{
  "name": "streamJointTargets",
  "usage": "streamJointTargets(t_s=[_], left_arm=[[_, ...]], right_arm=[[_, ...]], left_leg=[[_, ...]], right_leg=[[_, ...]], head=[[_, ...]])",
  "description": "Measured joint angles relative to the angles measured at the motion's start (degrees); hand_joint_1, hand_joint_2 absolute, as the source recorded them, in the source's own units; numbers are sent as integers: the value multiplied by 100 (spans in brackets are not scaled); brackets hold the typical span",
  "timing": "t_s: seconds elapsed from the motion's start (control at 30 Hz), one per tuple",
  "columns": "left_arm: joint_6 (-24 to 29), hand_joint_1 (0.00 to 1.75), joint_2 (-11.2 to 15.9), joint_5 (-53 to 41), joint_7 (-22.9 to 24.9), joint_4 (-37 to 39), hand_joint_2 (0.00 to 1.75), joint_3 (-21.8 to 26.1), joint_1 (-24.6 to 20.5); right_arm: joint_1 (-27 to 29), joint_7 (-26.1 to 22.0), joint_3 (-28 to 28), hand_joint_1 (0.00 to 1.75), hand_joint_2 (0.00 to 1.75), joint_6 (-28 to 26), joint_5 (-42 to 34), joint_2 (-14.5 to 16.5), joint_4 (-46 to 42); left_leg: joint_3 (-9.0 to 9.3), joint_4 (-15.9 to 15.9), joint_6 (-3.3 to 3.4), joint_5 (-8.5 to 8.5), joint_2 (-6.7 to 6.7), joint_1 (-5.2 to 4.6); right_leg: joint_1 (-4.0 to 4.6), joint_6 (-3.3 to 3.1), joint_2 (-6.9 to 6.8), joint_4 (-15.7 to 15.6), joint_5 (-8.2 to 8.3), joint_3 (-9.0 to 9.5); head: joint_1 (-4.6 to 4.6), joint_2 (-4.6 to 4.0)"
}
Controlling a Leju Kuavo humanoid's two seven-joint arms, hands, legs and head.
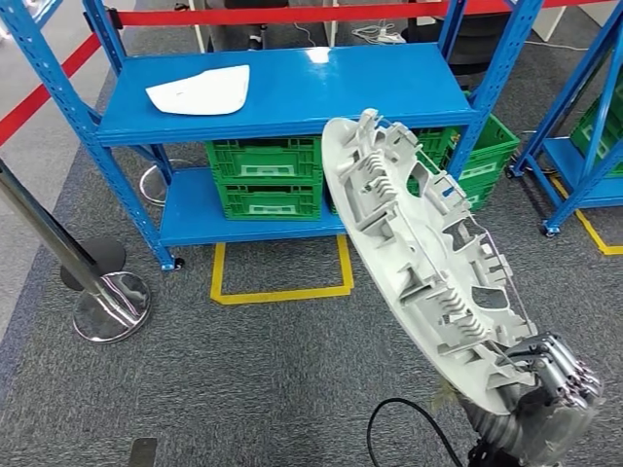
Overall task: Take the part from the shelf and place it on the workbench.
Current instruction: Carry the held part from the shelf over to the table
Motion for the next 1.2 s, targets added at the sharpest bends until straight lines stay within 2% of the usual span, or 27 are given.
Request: streamJointTargets(t_s=[0.03, 0.07, 0.17, 0.2, 0.27, 0.33, 0.37, 0.4, 0.43, 0.5, 0.53, 0.57, 0.6, 0.67, 0.7, 0.73, 0.77, 0.83, 0.87, 0.9, 0.93, 1.0, 1.07, 1.1, 1.2], left_arm=[[1, 0, -2, 0, 0, 0, 175, 0, -2], [1, 0, -2, 0, 0, 0, 175, 0, -3], [2, 0, -2, 0, -1, 0, 175, 0, -7], [2, 0, -1, 0, -2, 0, 175, -1, -8], [2, 0, -1, 0, -4, 0, 175, -1, -6], [4, 0, -7, -1, -4, 1, 175, -2, 7], [7, 0, -9, -3, -4, 2, 175, -2, 14], [9, 0, -11, -4, -4, 2, 175, -2, 19], [11, 0, -10, -8, -4, 2, 175, -2, 20], [13, 0, 3, -11, -4, 2, 175, -2, 13], [14, 0, 8, -13, -5, 2, 175, -2, 5], [14, 0, 15, -14, -5, 2, 175, -2, -4], [14, 0, 18, -15, -7, 2, 175, -2, -12], [14, 0, -1, -19, -8, 3, 175, -2, -16], [14, 0, -11, -20, -9, 3, 175, -2, -16], [14, 0, -19, -22, -9, 4, 175, -2, -16], [15, 0, -27, -24, -9, 4, 175, -2, -15], [14, 0, -27, -28, -9, 4, 175, -2, -4], [14, 0, -31, -30, -9, 4, 175, -2, 6], [14, 0, -34, -32, -9, 4, 175, -2, 14], [13, 0, -38, -33, -9, 4, 175, -2, 18], [13, 0, -41, -37, -9, 4, 175, -2, 16], [13, 0, -34, -50, -13, 4, 175, -2, 11], [13, 0, -30, -59, -16, 4, 175, -2, 9], [13, 0, -28, -74, -29, 4, 175, -2, 8]], right_arm=[[9, -10, -8, 175, 175, 0, -13, 5, -20], [19, -14, -14, 175, 175, 0, -24, 13, -37], [70, -16, -49, 175, 175, 0, -42, 38, -71], [84, -16, -64, 175, 175, 0, -44, 49, -83], [96, -18, -93, 175, 175, 1, -48, 75, -103], [110, -23, -120, 175, 175, 1, -58, 88, -107], [125, -26, -136, 175, 175, 1, -66, 89, -107], [143, -29, -151, 175, 175, 0, -73, 90, -108], [162, -32, -165, 175, 175, 0, -79, 91, -110], [188, -35, -190, 175, 175, 0, -81, 97, -125], [193, -35, -203, 175, 175, 0, -81, 99, -137], [195, -36, -215, 175, 175, -1, -80, 103, -152], [197, -37, -229, 175, 175, -1, -78, 105, -167], [209, -38, -257, 175, 175, -2, -64, 115, -193], [216, -38, -273, 175, 175, -3, -57, 121, -208], [219, -38, -285, 175, 175, -3, -51, 125, -222], [221, -38, -296, 175, 175, -4, -52, 128, -236], [220, -38, -318, 175, 175, -4, -72, 128, -251], [223, -38, -338, 175, 175, -4, -86, 128, -252], [228, -38, -364, 175, 175, -4, -103, 128, -254], [233, -38, -393, 175, 175, -4, -115, 128, -254], [235, -38, -440, 175, 175, -4, -117, 129, -254], [226, -38, -478, 175, 175, -4, -54, 135, -254], [227, -38, -502, 175, 175, -4, -9, 143, -254], [255, -38, -593, 175, 175, -4, 52, 184, -254]], left_leg=[[-6, 12, -26, 0, 16, -14], [-15, 24, -57, 4, 34, -28], [-37, 47, -147, 12, 90, -26], [-61, 109, -178, -56, 68, -17], [-240, 549, -228, -391, -28, -1], [-542, 1296, -249, -786, -95, 4], [-641, 1560, -249, -873, -105, 4], [-649, 1625, -238, -842, -109, 3], [-552, 1468, -214, -708, -115, -1], [-145, 736, -112, -347, -200, -24], [48, 361, -60, -234, -253, -40], [169, 116, -27, -178, -292, -55], [219, -7, -12, -165, -309, -69], [201, -60, -2, -114, -261, -63], [188, -80, 17, -76, -237, -51], [170, -100, 42, -35, -209, -34], [147, -116, 58, 2, -176, -17], [86, -110, 70, 39, -118, -17], [59, -107, 60, 54, -84, -15], [38, -104, 49, 65, -53, -11], [25, -103, 34, 75, -23, -4], [22, -95, -11, 86, 25, 12], [19, -62, -87, 74, 58, -6], [15, -49, -124, 71, 75, -18], [-9, 4, -211, 30, 105, -4]], right_leg=[[9, -31, -61, -315, 76, 182], [19, -62, -106, -499, 100, 281], [34, -184, -63, -568, 124, 284], [29, -226, -38, -576, 148, 273], [14, -304, 8, -591, 195, 242], [23, -346, 65, -591, 226, 199], [29, -353, 99, -591, 241, 183], [36, -356, 134, -591, 256, 171], [45, -352, 171, -591, 272, 162], [59, -334, 242, -591, 309, 149], [73, -318, 275, -581, 322, 135], [79, -295, 299, -574, 339, 118], [80, -266, 318, -569, 356, 98], [74, -203, 349, -562, 395, 42], [71, -174, 336, -516, 362, -5], [68, -144, 306, -378, 255, -89], [60, -116, 261, -115, 75, -218], [29, -53, 182, 639, -359, -531], [12, -27, 162, 939, -485, -639], [-4, -5, 149, 1057, -508, -658], [-19, 14, 133, 958, -431, -565], [-46, 45, 31, 217, -116, -89], [-52, 9, -84, -454, 57, 298], [-45, -32, -110, -577, 62, 354], [-31, -178, -37, -577, 81, 328]], head=[[-6, 0], [-12, 0], [-26, 0], [-33, 0], [-50, 0], [-58, 0], [-56, 0], [-57, 0], [-58, 0], [-57, 0], [-60, 0], [-60, 0], [-66, 0], [-73, 0], [-69, 0], [-49, 0], [-34, 0], [-3, 0], [-7, 0], [-5, 0], [-6, 0], [-2, 0], [-5, 0], [-12, 0], [-34, 0]])
